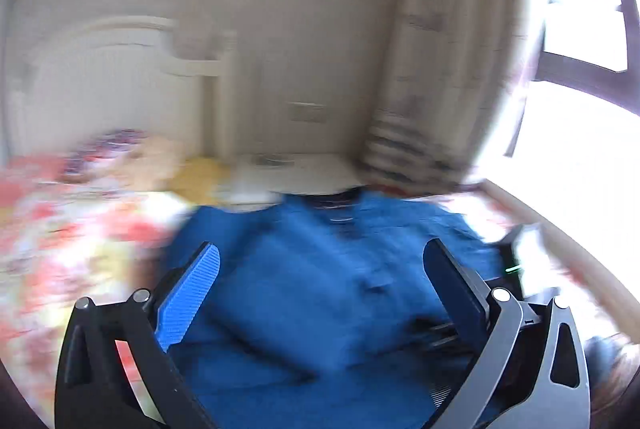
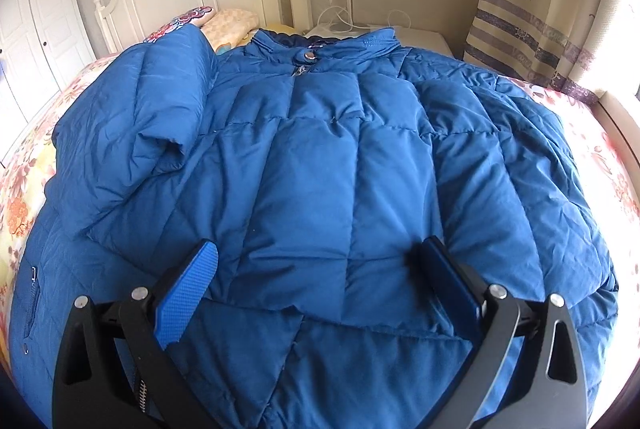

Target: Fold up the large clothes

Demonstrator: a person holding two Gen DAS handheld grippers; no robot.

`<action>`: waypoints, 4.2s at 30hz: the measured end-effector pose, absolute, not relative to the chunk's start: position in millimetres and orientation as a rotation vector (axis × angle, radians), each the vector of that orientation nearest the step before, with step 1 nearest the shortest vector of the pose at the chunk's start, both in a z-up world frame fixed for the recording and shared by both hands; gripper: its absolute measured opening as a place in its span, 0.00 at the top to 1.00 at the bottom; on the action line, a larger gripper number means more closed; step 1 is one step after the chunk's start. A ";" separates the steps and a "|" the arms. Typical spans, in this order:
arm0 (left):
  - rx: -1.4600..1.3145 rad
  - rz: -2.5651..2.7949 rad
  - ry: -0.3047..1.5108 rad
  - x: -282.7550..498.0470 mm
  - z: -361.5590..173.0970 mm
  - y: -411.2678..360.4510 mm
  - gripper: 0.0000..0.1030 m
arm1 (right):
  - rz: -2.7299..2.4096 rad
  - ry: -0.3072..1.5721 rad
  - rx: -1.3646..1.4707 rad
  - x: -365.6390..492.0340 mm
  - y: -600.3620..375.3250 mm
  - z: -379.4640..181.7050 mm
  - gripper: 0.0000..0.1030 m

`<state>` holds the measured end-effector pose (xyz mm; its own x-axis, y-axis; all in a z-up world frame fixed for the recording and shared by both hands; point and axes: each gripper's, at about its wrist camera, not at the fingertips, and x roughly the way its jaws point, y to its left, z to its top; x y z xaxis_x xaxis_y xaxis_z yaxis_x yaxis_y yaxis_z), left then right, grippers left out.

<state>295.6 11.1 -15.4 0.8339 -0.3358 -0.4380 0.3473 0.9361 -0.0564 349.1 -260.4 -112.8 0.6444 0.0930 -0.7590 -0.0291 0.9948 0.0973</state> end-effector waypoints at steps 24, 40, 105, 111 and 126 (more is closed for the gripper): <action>0.024 -0.025 0.861 363.3 -138.8 68.7 0.05 | 0.220 0.552 -0.410 293.8 -152.7 -77.4 0.14; -0.054 -0.068 0.877 360.2 -138.5 77.7 0.04 | 0.511 0.647 0.205 354.4 -192.2 -64.0 0.80; -0.091 -0.089 0.887 361.7 -141.4 84.4 0.04 | 0.069 0.732 0.709 270.7 -354.1 -122.9 0.79; -0.098 -0.093 0.889 362.6 -141.4 86.0 0.04 | -0.233 0.555 0.519 241.3 -348.3 -69.5 0.48; -0.248 0.113 0.489 309.0 -83.2 120.9 0.08 | -0.093 0.787 0.044 320.3 -279.4 -111.2 0.47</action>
